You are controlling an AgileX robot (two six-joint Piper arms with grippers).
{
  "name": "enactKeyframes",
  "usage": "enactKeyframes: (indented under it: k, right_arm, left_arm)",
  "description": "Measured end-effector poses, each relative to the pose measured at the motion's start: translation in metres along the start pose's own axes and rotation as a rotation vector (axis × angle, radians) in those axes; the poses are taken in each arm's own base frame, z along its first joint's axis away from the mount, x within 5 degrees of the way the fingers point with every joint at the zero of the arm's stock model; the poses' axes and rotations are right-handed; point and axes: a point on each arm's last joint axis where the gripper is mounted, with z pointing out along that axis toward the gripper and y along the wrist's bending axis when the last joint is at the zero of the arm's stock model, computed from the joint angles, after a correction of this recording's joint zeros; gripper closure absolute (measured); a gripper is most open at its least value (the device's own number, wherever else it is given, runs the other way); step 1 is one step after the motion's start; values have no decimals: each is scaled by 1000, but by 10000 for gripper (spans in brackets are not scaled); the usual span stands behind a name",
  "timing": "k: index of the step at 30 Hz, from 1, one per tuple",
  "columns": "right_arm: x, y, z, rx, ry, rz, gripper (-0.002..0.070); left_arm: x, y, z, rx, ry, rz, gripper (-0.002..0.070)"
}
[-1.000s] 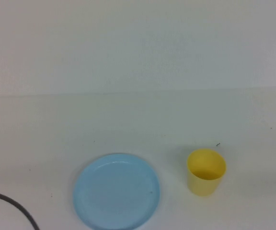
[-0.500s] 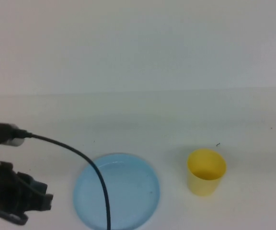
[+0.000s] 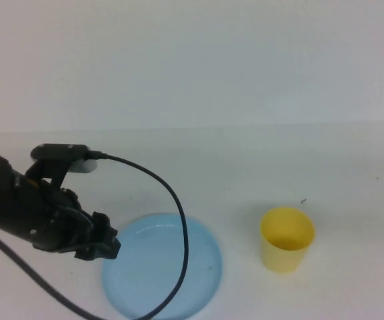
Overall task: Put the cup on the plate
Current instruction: Pick up the plate from the table
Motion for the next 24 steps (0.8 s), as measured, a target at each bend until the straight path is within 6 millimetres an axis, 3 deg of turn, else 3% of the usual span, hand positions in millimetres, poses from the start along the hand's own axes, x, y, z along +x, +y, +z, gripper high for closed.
enactKeyframes:
  k: [11, 24]
  right_arm:
    - [-3, -4, 10, -12, 51, 62, 675]
    - [-5, -5, 10, -2, 29, 64, 675]
  left_arm:
    - [-22, 22, 46, -49, 102, 28, 306]
    - [-16, 37, 94, -47, 200, -19, 307]
